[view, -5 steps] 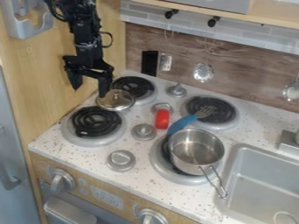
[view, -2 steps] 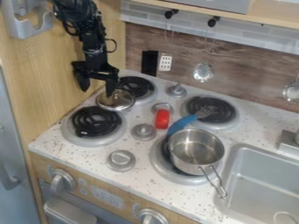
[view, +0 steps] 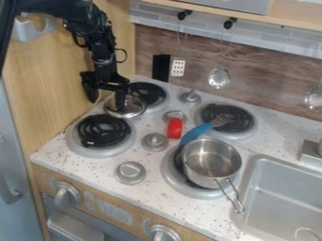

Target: Covers the silver pot with the silver lid

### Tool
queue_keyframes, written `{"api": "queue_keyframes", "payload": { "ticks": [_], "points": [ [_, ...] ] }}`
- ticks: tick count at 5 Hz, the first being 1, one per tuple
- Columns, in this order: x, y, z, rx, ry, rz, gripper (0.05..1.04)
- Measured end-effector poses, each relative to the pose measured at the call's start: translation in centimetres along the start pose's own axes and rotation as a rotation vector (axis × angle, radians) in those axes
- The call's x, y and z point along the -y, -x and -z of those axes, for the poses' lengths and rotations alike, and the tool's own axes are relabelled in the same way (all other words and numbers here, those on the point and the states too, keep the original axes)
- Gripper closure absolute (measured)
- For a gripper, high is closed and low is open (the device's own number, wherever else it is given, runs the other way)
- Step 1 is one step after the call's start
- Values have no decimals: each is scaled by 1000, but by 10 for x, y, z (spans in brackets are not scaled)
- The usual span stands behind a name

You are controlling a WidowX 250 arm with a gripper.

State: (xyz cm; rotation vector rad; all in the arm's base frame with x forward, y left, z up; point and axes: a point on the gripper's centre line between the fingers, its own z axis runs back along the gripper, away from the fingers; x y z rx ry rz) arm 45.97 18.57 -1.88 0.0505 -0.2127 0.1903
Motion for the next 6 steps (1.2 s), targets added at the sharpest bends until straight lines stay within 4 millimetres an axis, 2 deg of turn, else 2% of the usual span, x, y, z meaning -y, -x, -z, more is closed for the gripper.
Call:
{"api": "queue_keyframes", "payload": {
  "ticks": [2, 4, 5, 6],
  "points": [
    [0, -1, -3, -24, -56, 7, 84],
    [5, 2, -1, -24, -27, 4, 84],
    [15, -11, -11, 3, -33, 49, 84],
    [32, -15, -13, 6, -32, 76, 84]
  ]
}}
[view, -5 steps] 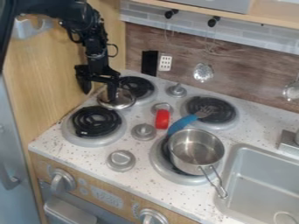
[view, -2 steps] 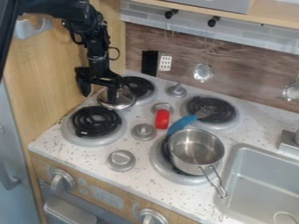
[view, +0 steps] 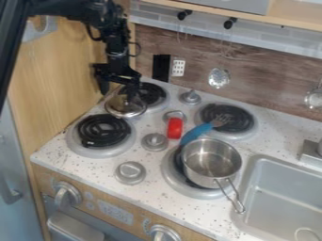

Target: Covers the silver pot with the silver lid

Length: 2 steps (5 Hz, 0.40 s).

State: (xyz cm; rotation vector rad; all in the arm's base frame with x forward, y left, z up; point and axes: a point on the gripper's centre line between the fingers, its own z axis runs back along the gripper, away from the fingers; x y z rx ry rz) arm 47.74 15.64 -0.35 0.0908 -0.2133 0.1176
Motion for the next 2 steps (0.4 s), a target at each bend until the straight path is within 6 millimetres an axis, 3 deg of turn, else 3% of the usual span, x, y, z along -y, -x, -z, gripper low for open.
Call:
{"api": "queue_keyframes", "payload": {
  "ticks": [1, 2],
  "points": [
    [0, -12, -9, 40, 7, 7, 84],
    [3, -16, -1, 27, 11, 13, 84]
  ]
}}
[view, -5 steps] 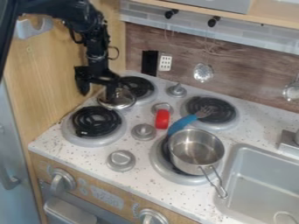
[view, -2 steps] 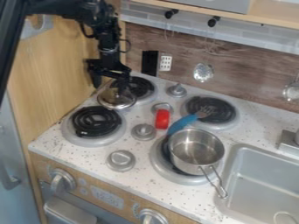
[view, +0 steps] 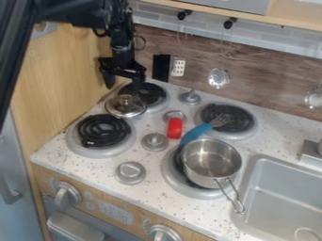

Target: Covers the silver pot with the silver lid

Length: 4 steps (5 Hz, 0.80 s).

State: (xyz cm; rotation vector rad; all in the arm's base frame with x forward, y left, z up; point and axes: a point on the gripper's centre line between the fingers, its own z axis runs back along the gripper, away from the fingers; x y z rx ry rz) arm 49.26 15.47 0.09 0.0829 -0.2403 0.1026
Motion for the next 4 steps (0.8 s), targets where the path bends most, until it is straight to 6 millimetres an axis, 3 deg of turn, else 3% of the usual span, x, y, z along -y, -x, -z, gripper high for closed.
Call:
{"api": "queue_keyframes", "payload": {
  "ticks": [3, 4],
  "points": [
    [8, 0, 7, -35, 28, -2, 84],
    [10, 9, 20, -79, 38, -1, 140]
  ]
}}
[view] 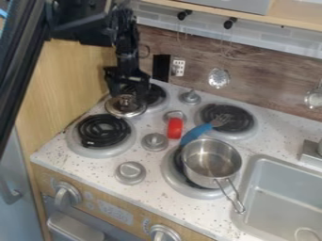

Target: Covers the silver pot with the silver lid

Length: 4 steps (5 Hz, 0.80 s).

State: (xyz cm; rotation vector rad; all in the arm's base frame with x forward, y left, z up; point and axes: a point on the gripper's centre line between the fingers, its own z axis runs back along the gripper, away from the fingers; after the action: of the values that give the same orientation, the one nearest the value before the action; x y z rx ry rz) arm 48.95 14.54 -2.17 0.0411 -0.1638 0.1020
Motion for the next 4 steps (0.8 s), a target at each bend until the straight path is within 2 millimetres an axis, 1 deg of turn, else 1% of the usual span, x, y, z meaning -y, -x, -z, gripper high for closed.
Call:
{"api": "queue_keyframes", "payload": {
  "ticks": [1, 2, 3, 4],
  "points": [
    [0, -1, 2, -9, 4, -6, 445],
    [1, -3, 1, -11, 11, -9, 721],
    [0, -2, 2, -11, 6, -16, 827],
    [3, 3, -1, -14, -8, -4, 840]
  ]
}}
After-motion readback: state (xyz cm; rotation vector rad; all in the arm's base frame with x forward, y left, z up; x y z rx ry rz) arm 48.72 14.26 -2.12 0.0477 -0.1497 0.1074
